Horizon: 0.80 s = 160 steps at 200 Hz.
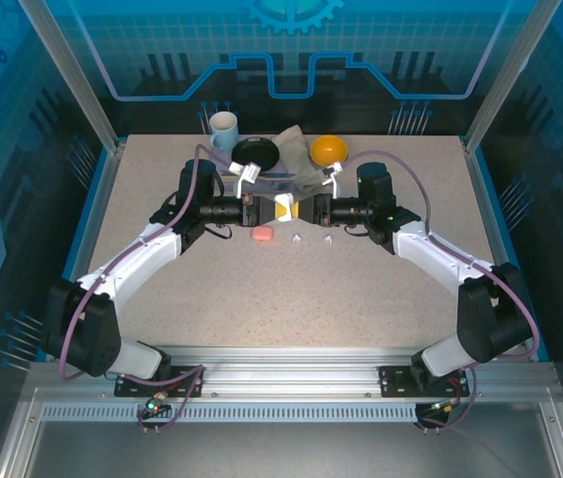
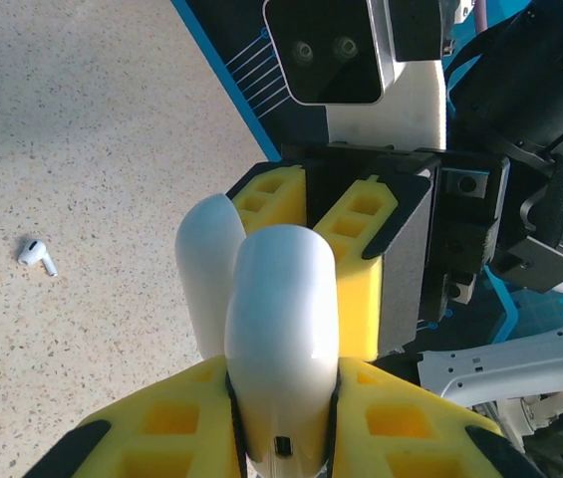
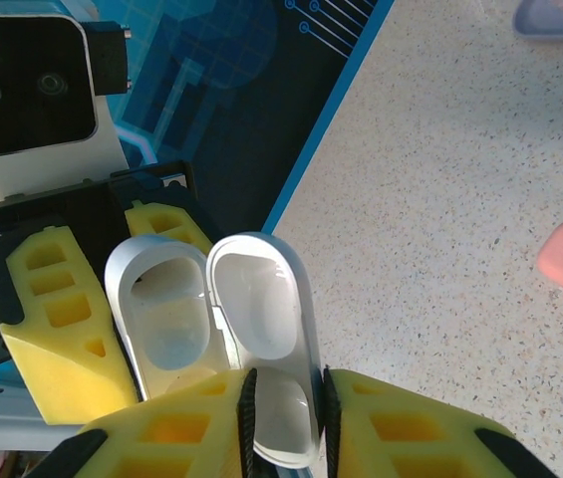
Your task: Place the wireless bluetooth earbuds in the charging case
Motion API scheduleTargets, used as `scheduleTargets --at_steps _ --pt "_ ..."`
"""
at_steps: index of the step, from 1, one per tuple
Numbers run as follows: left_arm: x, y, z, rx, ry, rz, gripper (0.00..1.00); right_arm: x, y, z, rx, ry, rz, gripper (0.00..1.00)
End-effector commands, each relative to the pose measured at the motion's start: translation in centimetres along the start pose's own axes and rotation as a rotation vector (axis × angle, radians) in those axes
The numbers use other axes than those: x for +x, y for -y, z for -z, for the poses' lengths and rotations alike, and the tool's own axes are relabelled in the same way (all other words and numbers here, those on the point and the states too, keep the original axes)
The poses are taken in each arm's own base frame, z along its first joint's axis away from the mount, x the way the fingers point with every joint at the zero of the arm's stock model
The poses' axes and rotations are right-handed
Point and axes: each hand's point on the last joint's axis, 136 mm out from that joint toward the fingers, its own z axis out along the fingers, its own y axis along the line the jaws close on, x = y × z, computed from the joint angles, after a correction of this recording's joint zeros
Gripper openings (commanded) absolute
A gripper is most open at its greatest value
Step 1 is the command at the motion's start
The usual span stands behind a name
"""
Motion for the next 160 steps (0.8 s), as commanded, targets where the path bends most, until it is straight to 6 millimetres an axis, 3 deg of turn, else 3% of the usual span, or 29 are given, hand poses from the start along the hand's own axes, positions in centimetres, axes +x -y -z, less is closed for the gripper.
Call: scheduleTargets --at_steps 1,46,71,93,108,126,160 --pt "-1.5 2.0 -0.1 0.049 0.018 -0.054 0.04 0.5 -0.8 -0.5 -0.034 -0.02 0.024 0.23" --pt "-1.7 2.3 0.0 0.054 0.019 -0.058 0.04 0.5 -0.4 -0.6 -0.026 -0.02 0.02 0.18" --pt "-1.6 2.3 0.0 0.054 0.017 -0.057 0.07 0.2 -0.4 -0.6 -0.016 -0.014 0.019 0.11" --pt "-1.5 2.0 0.1 0.038 0.025 -0.063 0.37 -0.3 -0.5 -0.5 -0.005 -0.003 0.023 0.0" --pt "-1.5 1.7 0.2 0.015 0.04 -0.075 0.68 -0.7 -0.6 -0.3 0.008 -0.001 0.029 0.0" --pt "-1.7 1.5 0.6 -0.019 0.067 -0.093 0.98 -0.9 -0.7 0.0 0.031 -0.007 0.041 0.0" --pt "-2.7 1.3 2.3 -0.109 0.13 -0.133 0.99 -1.2 -0.5 0.8 0.102 -0.037 0.071 0.0"
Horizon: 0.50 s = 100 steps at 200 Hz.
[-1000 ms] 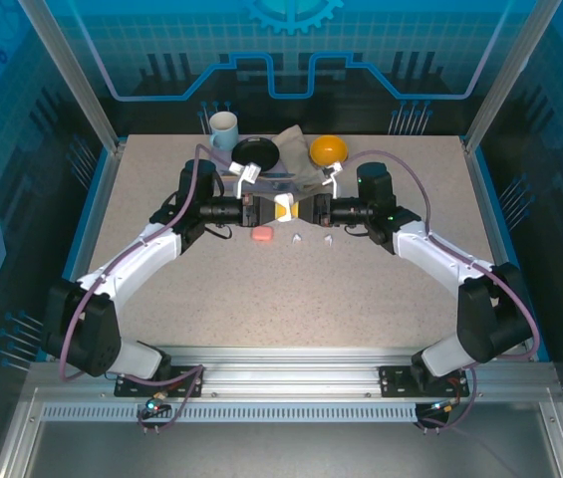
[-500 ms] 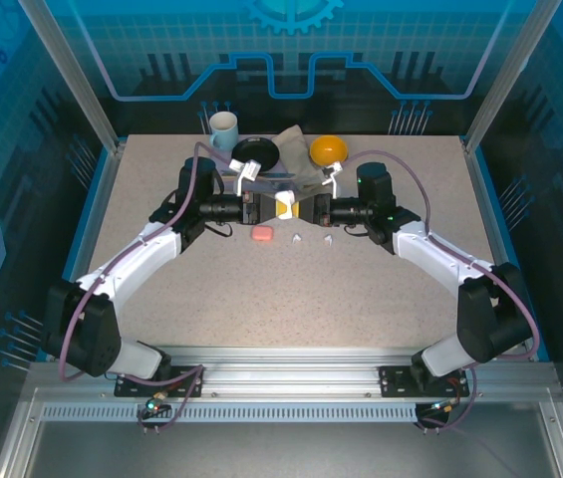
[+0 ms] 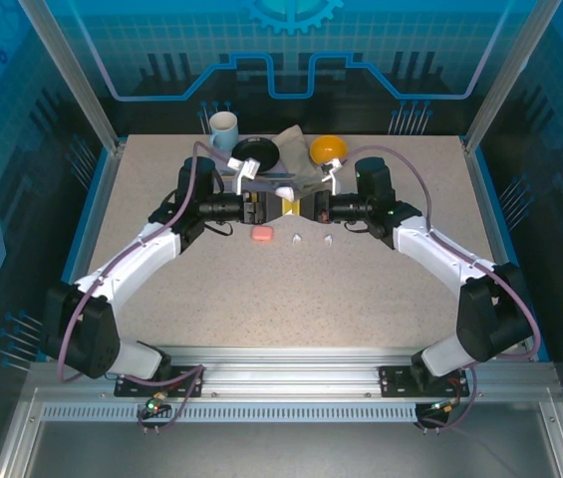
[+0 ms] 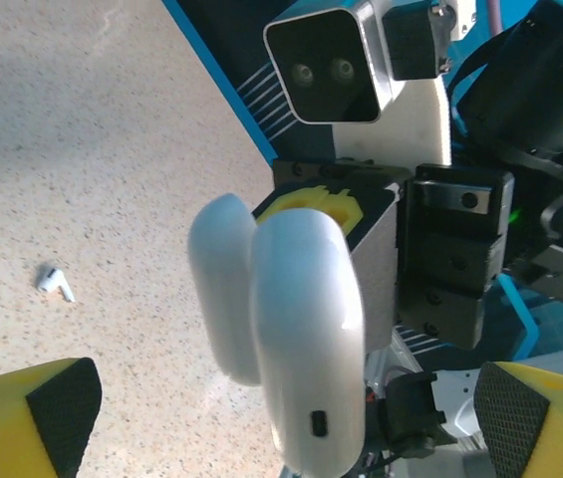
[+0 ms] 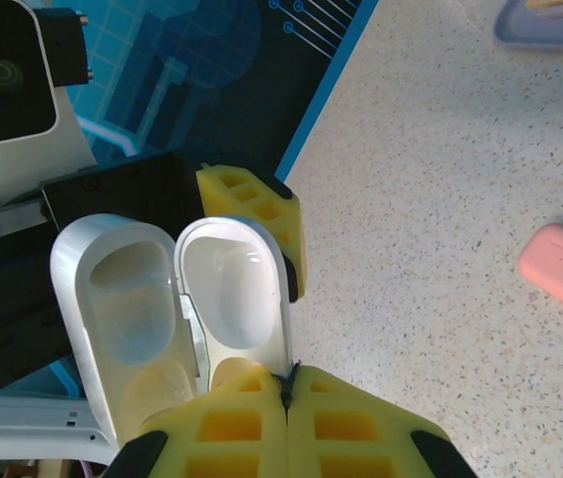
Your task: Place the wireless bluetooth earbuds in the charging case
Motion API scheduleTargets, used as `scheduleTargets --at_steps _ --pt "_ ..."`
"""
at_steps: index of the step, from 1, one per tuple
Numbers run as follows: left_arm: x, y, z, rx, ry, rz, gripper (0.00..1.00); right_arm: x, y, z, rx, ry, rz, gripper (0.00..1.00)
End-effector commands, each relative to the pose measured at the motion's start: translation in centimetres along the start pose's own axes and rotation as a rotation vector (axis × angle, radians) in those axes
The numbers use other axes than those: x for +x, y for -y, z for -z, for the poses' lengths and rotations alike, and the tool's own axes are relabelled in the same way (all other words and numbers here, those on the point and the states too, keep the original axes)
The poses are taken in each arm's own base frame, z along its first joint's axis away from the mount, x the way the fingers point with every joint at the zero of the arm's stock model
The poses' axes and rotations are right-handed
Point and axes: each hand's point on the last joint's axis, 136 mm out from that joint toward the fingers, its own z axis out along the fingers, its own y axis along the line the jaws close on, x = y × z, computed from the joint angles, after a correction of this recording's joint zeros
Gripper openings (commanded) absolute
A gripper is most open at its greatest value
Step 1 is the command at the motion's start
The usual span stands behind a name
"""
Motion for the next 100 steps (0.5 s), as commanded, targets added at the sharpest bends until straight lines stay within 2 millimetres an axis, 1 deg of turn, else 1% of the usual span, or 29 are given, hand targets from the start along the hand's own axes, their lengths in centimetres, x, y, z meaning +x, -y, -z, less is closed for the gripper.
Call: scheduleTargets --at_steps 1,29,44,58,76,95,100 --pt "-1.6 0.8 1.9 -0.068 0.078 -0.083 0.99 -0.5 -0.3 0.7 0.051 -0.024 0.053 0.0" --pt "-2.5 0.5 3.4 -0.17 0.12 -0.108 0.99 -0.6 -0.2 1.4 0.136 -0.084 0.131 0.0" --pt "-3.0 0.5 4.0 -0.221 0.13 -0.103 0.99 -1.0 -0.4 1.8 0.172 -0.109 0.186 0.0" --pt "-3.0 1.2 4.1 -0.21 0.1 -0.139 0.99 -1.3 -0.5 2.2 0.205 -0.136 0.235 0.0" --pt "-3.0 1.5 4.3 -0.221 0.068 -0.158 0.99 -1.6 -0.6 2.7 0.251 -0.176 0.298 0.0" --pt "-2.9 1.0 4.3 -0.244 0.033 -0.144 0.99 -2.1 -0.3 3.2 0.329 -0.219 0.378 0.0" --pt "-2.7 0.6 4.2 -0.254 0.018 -0.132 0.99 -2.4 -0.4 3.3 0.343 -0.227 0.406 0.0"
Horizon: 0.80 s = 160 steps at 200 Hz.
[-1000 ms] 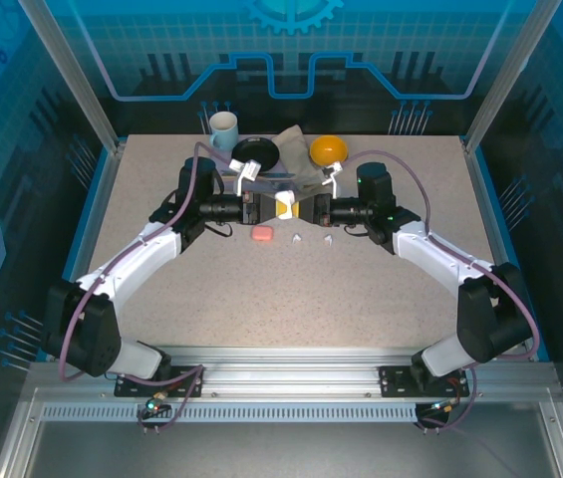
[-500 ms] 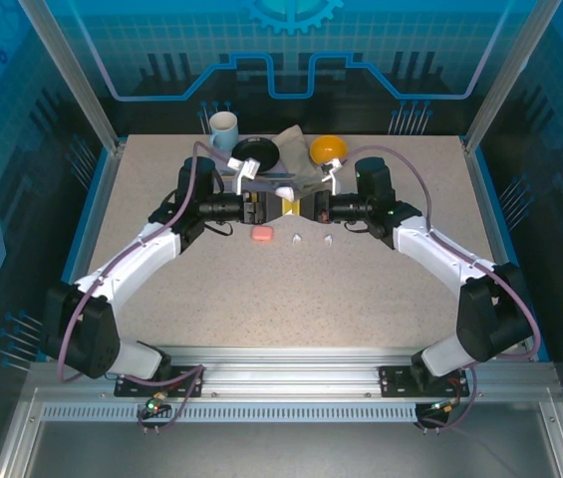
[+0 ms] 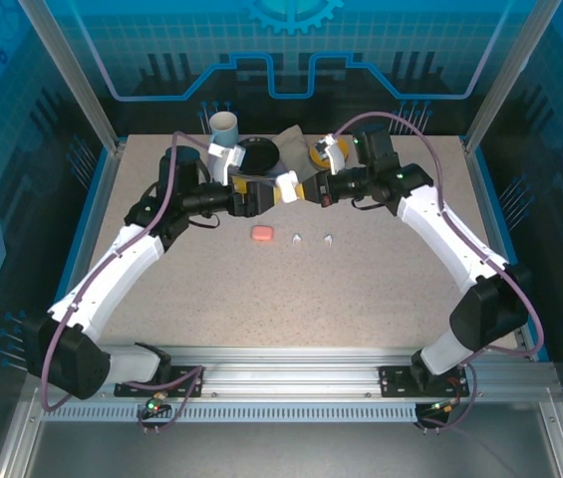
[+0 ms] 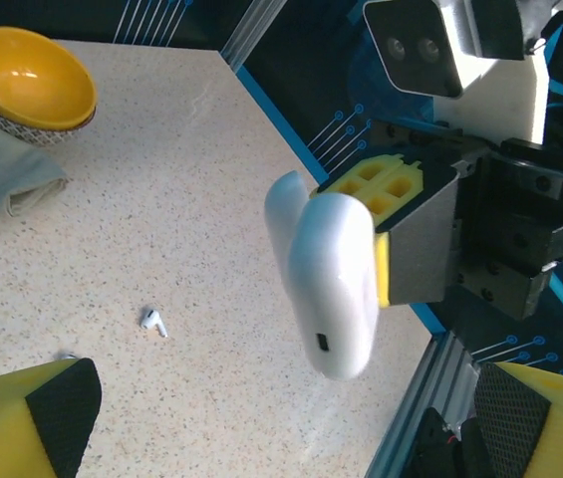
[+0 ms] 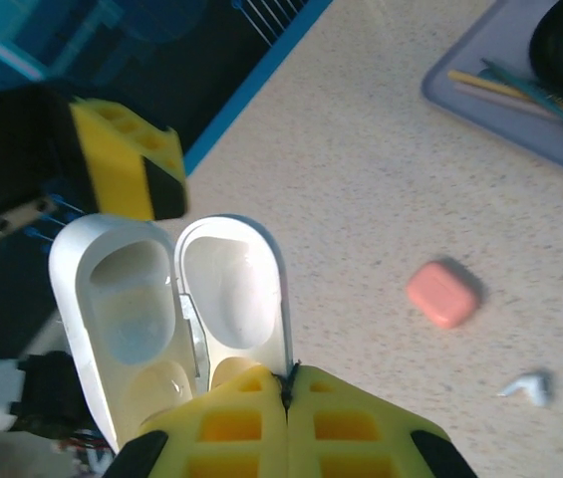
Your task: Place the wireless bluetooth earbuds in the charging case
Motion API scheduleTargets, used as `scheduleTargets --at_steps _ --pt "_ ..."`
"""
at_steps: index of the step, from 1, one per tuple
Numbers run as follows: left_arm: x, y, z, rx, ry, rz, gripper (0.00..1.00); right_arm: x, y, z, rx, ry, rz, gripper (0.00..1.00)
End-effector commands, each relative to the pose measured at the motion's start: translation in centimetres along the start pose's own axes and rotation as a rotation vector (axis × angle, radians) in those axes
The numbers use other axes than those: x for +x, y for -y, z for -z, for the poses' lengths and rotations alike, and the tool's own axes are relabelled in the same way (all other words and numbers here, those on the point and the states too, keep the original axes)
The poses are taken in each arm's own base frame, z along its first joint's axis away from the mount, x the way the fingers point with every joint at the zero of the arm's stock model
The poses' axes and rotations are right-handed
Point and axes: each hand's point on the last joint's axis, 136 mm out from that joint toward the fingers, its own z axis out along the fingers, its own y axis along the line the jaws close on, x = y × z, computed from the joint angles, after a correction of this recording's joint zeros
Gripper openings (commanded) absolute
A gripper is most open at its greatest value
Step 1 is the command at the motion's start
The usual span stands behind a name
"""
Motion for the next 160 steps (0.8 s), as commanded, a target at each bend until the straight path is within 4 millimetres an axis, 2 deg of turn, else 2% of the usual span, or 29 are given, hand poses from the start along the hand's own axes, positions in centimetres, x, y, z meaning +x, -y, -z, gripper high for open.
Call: scheduleTargets --at_steps 1,34,56,81,126,150,160 --pt "0.8 -1.4 0.2 -0.061 -0.074 0.001 0.99 1.6 1.2 0.7 0.112 -0.129 0.112 0.0" --pt "1.6 -3.1 -0.8 -0.028 -0.174 0.114 0.99 1.3 2.6 1.0 0.243 -0.201 0.218 0.0" --pt "1.9 -2.4 -1.3 0.079 -0.226 0.091 0.99 1.8 3.3 0.6 0.329 -0.287 0.301 0.0" --pt "1.9 -2.0 -1.5 0.125 -0.259 0.038 0.99 2.7 4.2 -0.5 0.397 -0.375 0.386 0.0" --pt "3.2 -1.0 -1.7 0.248 -0.382 -0.031 0.99 3.1 5.0 -2.3 0.361 -0.441 0.437 0.0" --pt "4.6 -1.7 -1.9 0.255 -0.449 -0.011 0.96 3.3 4.8 -3.0 0.29 -0.47 0.432 0.0" --pt "5.3 -2.2 -2.1 0.256 -0.468 0.003 0.93 3.5 4.7 -3.2 0.259 -0.48 0.425 0.0"
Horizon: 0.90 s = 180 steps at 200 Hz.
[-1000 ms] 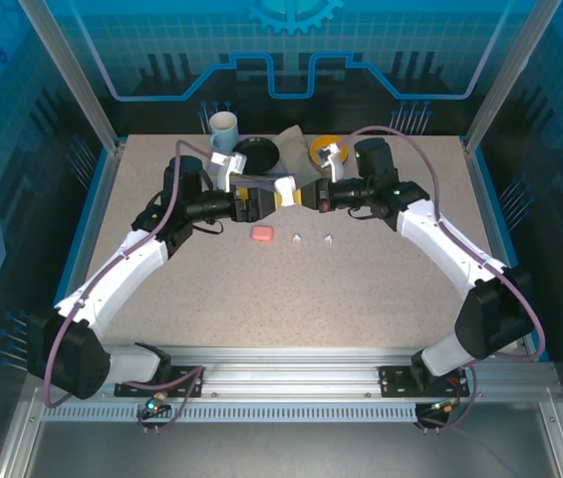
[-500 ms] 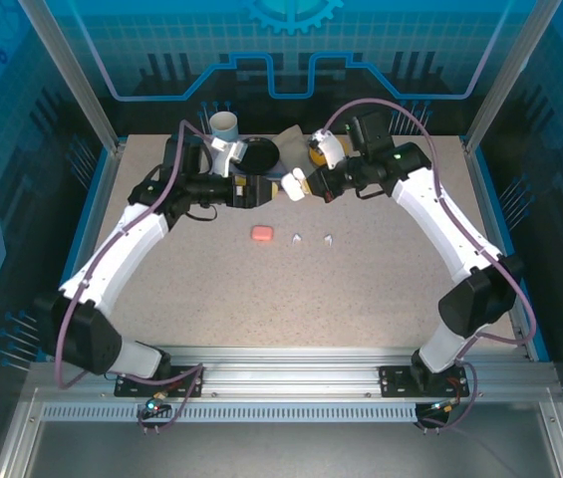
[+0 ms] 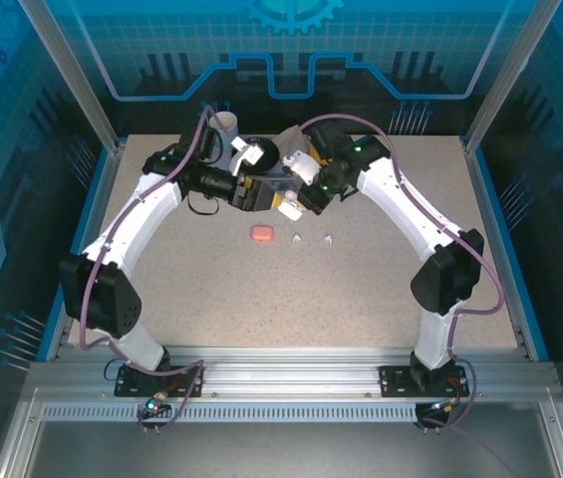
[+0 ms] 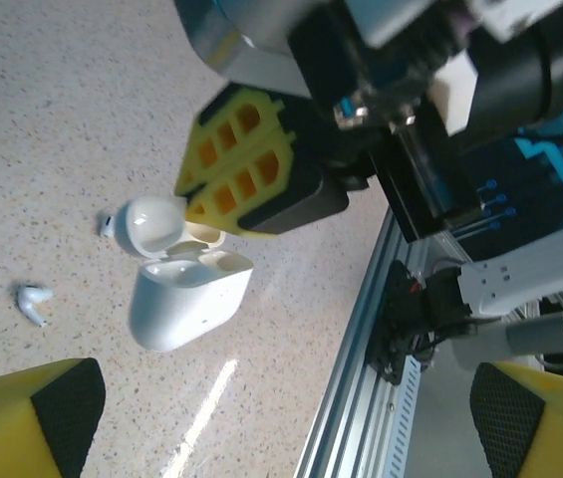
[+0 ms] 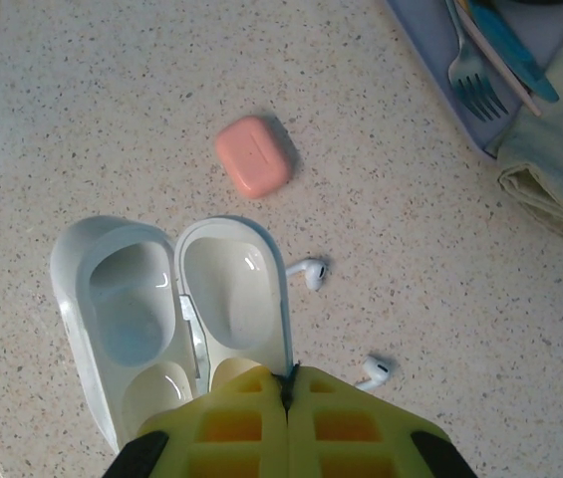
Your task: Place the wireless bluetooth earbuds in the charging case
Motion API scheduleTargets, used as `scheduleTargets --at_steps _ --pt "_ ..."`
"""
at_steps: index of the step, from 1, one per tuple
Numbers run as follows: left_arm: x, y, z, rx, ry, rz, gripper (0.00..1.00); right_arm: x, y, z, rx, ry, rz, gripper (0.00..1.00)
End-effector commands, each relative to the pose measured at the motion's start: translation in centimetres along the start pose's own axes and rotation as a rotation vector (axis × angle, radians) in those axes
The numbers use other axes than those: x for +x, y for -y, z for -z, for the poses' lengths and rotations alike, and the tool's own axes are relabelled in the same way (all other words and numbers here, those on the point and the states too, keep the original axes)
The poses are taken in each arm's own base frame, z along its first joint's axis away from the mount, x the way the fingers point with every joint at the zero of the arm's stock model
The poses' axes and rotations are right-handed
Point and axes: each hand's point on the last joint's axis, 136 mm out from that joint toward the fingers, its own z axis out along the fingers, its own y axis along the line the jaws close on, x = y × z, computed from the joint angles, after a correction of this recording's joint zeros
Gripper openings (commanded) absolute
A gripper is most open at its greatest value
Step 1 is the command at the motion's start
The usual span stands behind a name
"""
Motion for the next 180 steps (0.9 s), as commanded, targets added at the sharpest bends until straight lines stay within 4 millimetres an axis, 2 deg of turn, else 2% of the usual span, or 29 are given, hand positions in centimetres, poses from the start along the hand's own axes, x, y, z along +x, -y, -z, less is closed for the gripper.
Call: scheduleTargets --at_steps 1,33,70,105,180 --pt "2.5 0.1 -0.5 0.069 -0.091 0.027 0.92 0.2 -0.5 0.3 -0.075 -0.016 0.036 0.0" --pt "3.6 -1.5 -1.5 0.069 -0.109 0.065 0.88 0.8 -1.1 -0.1 -0.164 0.001 0.012 0.0" --pt "3.0 -2.5 -2.4 0.103 -0.105 0.093 0.82 1.4 -2.1 -0.2 -0.226 0.021 0.014 0.0" --pt "2.5 -2.2 -2.8 0.164 -0.118 0.117 0.74 1.2 -2.7 -0.4 -0.262 0.054 0.008 0.0" --pt "3.1 -2.2 -3.7 0.22 -0.158 0.149 0.62 0.0 -3.3 -0.1 -0.292 0.107 0.009 0.0"
